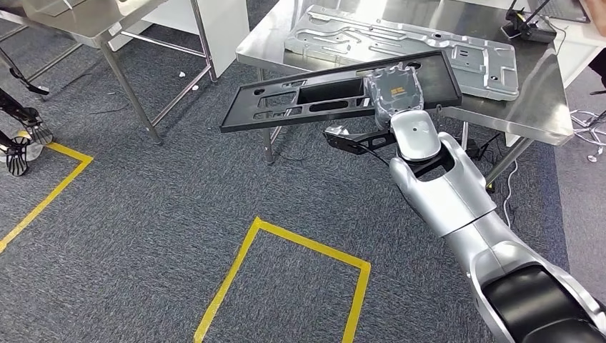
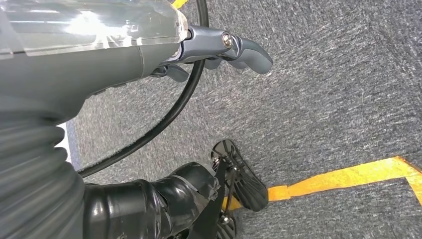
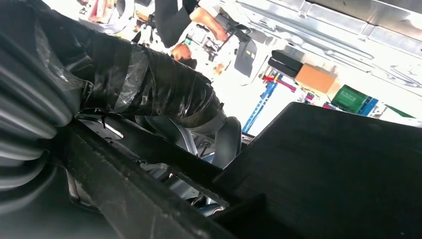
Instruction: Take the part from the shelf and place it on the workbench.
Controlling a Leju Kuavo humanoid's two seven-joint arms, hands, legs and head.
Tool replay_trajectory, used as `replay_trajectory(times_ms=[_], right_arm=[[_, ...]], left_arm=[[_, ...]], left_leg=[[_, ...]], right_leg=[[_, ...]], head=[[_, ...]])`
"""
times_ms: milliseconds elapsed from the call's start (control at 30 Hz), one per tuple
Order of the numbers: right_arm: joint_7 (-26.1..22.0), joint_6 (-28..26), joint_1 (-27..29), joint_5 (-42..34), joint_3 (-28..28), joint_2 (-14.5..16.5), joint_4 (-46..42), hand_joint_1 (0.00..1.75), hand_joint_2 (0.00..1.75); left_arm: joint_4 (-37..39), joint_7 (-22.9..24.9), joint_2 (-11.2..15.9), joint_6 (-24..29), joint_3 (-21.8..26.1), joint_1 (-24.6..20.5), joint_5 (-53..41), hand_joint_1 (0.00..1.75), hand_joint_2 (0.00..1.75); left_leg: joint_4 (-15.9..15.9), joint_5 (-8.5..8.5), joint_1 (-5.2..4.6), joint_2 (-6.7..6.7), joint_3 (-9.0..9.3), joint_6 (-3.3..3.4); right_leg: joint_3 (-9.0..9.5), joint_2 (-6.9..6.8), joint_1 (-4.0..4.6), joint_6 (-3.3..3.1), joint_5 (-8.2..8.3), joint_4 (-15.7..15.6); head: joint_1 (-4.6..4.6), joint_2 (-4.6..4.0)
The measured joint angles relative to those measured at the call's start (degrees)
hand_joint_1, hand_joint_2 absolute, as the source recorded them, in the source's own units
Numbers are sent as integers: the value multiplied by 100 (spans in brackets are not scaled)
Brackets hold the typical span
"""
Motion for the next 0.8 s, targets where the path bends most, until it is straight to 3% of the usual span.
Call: replay_trajectory(times_ms=[300,400,467,533,567,600,633,700,767,800], right_arm=[[-11,-16,25,0,0,24,66,175,175],[-13,-25,30,0,0,20,90,175,175],[-18,-37,27,1,0,16,102,175,175],[-23,-50,37,2,1,15,122,175,175],[-25,-52,50,2,1,14,136,175,175],[-29,-55,63,2,1,13,152,175,175],[-33,-56,74,3,1,12,170,175,175],[-45,-63,79,4,1,9,198,175,175],[-57,-81,74,5,2,4,214,175,175],[-62,-92,76,6,2,3,224,175,175]], left_arm=[[0,54,44,18,9,0,-5,0,175],[0,68,45,17,10,-4,-4,0,175],[0,68,43,16,11,-1,-2,0,175],[0,68,44,17,16,1,-1,0,175],[0,68,45,18,20,0,-1,0,175],[0,69,46,19,23,0,-1,0,175],[0,69,46,19,28,0,-1,0,175],[0,74,42,22,38,3,-1,0,175],[0,78,39,31,51,-1,-1,0,175],[0,78,39,37,59,-4,0,0,175]], left_leg=[[18,-6,-43,-2,-4,13],[-68,36,-1,46,46,68],[-137,66,39,108,91,110],[-144,59,39,159,101,119],[-141,47,42,178,105,112],[-135,32,48,191,114,97],[-124,9,60,199,129,74],[-88,-59,87,208,167,2],[-63,-116,86,218,184,-84],[-72,-132,79,223,191,-129]], right_leg=[[3,9,-52,25,12,-17],[-16,-14,-44,66,-31,27],[-221,-164,-43,96,-283,464],[-607,-294,-73,134,-614,1230],[-759,-321,-101,153,-682,1510],[-812,-338,-128,171,-639,1588],[-747,-353,-153,186,-494,1439],[-347,-397,-174,208,-122,658],[-71,-418,-139,186,2,115],[-45,-409,-111,150,-38,56]], head=[[-1,-1],[3,-1],[10,-1],[13,-1],[14,-1],[13,-1],[14,-1],[15,-1],[18,-2],[18,-2]])
